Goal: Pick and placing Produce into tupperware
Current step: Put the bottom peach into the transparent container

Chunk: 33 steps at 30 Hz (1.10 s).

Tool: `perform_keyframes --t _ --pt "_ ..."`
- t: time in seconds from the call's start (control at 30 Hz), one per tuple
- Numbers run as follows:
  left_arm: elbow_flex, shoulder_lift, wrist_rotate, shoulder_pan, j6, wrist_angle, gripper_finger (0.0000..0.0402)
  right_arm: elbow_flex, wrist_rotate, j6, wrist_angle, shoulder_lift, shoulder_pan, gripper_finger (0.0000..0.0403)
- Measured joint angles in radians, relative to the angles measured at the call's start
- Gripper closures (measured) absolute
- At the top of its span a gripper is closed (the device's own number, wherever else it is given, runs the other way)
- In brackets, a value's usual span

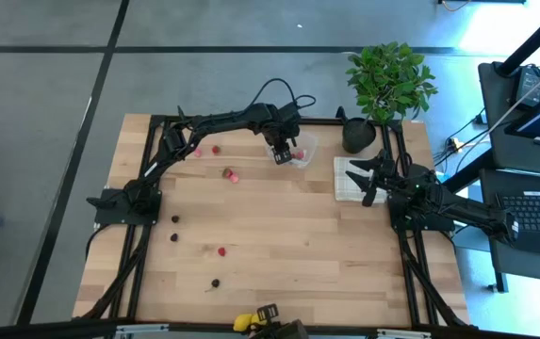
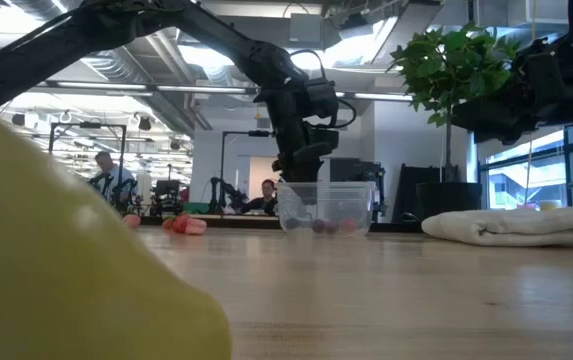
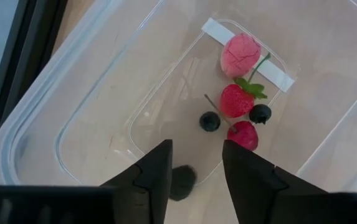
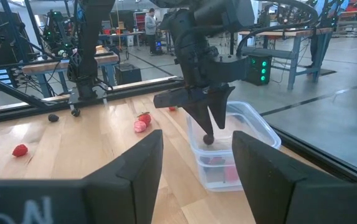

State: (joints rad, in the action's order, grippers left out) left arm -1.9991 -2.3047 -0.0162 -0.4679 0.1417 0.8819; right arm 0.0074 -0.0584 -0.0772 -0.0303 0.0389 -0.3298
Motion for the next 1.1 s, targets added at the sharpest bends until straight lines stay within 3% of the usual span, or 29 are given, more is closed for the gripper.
perform_keyframes --t 0.5,0.87,1.1 --pt "0.002 0.015 0.001 0.0 0.045 0.024 0.0289 0.0 0.0 0.0 0.0 0.0 0.0 0.0208" --pt "-0.02 0.234 0.008 -0.001 0.053 0.069 0.0308 0.0 0.0 0.0 0.0 0.003 0.0 0.0208" --pt "-0.02 0.37 0.003 0.0 0.053 0.284 0.0319 0.0 0.007 -0.002 0.003 0.016 0.0 0.0208"
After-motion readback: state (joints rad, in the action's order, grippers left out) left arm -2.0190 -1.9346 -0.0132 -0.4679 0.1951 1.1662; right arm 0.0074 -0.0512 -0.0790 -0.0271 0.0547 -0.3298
